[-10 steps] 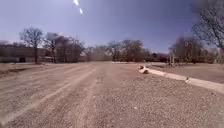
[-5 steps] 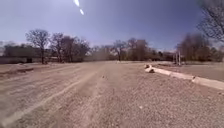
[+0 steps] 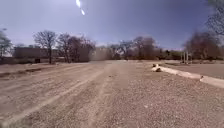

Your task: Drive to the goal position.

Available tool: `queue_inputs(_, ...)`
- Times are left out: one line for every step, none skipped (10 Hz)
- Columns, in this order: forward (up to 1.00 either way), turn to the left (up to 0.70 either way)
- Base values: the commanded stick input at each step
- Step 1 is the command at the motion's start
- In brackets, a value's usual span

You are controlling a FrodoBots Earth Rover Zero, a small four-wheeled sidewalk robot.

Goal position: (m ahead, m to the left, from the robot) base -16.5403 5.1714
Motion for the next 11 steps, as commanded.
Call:
queue_inputs(0.00, 0.45)
queue_inputs(0.00, 0.45)
queue_inputs(0.00, 0.45)
queue_inputs(0.00, 0.45)
queue_inputs(0.00, 0.45)
queue_inputs(0.00, 0.45)
queue_inputs(0.00, 0.45)
queue_inputs(0.00, 0.45)
queue_inputs(0.00, 0.45)
queue_inputs(0.00, 0.45)
queue_inputs(0.00, 0.45)
